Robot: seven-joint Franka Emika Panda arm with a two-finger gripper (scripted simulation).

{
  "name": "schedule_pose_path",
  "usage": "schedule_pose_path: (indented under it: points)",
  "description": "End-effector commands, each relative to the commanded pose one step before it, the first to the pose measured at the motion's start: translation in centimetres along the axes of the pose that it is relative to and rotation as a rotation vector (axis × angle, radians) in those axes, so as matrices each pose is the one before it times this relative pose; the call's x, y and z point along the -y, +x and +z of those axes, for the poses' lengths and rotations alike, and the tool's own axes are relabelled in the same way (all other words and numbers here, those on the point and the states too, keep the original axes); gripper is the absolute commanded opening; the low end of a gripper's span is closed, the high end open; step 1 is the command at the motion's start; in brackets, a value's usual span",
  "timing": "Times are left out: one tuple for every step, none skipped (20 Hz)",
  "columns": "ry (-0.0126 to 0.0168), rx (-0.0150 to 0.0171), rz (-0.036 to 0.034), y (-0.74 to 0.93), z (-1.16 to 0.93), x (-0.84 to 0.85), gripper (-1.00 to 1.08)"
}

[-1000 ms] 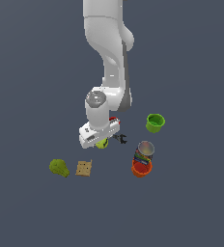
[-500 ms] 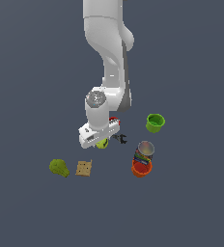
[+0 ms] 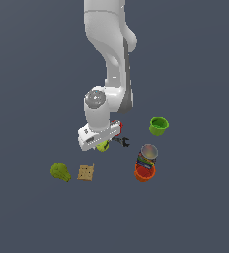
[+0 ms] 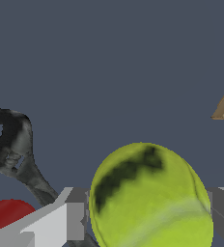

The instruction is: Pick up a designated object from a clutter of objects.

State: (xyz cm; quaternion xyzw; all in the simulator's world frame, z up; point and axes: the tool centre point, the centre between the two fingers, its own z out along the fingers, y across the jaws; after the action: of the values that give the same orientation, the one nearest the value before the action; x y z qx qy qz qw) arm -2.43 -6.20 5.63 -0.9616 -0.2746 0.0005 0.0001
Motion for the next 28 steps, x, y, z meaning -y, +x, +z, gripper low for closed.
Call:
schedule_pose_path:
  points:
    - [-0.00150,-0.00175,0.00042,-0.031,-1.146,-0.645,-1.00]
    - [0.00000,0.00000,0.00000,-0.037,-0.532,-0.293,-1.00]
    - [0.00000,0.00000,0.00000,-0.040,-0.580,-0.320,-1.00]
    - [0.00000,0.00000,0.00000,-0.043,-0.628,-0.346,-1.00]
    - [0.00000,0.00000,0.00000,-0.045,-0.675,-0.371,-1.00]
    - [0.00062,-0.00025,-0.00019,-0.043,-0.710,-0.395,-1.00]
    - [0.00000,0.00000,0.00000,-0.050,-0.768,-0.423,-1.00]
    - [0.00000,0.00000,0.00000,-0.052,-0.814,-0.448,-1.00]
    - [0.00000,0.00000,0.00000,-0.054,-0.860,-0.474,-1.00]
    - [0.00000,0.00000,0.00000,-0.056,-0.902,-0.497,-1.00]
    - [0.00000,0.00000,0.00000,-0.057,-0.935,-0.516,-1.00]
    - [0.00000,0.00000,0.00000,-0.058,-0.956,-0.528,-1.00]
    - [0.00059,-0.00025,-0.00026,-0.050,-0.943,-0.527,-1.00]
    - [0.00000,0.00000,0.00000,-0.055,-0.953,-0.529,-1.00]
    - [0.00000,0.00000,0.00000,-0.054,-0.951,-0.529,-1.00]
    - [0.00000,0.00000,0.00000,-0.053,-0.950,-0.530,-1.00]
    - [0.00000,0.00000,0.00000,-0.052,-0.948,-0.530,-1.00]
    - [0.00000,0.00000,0.00000,-0.050,-0.947,-0.531,-1.00]
    - [0.00000,0.00000,0.00000,-0.049,-0.945,-0.532,-1.00]
    - [0.00000,0.00000,0.00000,-0.047,-0.943,-0.533,-1.00]
    - [0.00000,0.00000,0.00000,-0.046,-0.941,-0.534,-1.00]
    - [0.00000,0.00000,0.00000,-0.044,-0.939,-0.535,-1.00]
    - [0.00000,0.00000,0.00000,-0.042,-0.936,-0.536,-1.00]
    - [0.00000,0.00000,0.00000,-0.040,-0.932,-0.536,-1.00]
    - [0.00000,0.00000,0.00000,-0.038,-0.922,-0.533,-1.00]
    - [0.00011,0.00045,-0.00051,0.001,-0.867,-0.499,-1.00]
    - [0.00000,0.00000,0.00000,-0.031,-0.856,-0.499,-1.00]
    - [0.00000,0.00000,0.00000,-0.029,-0.824,-0.483,-1.00]
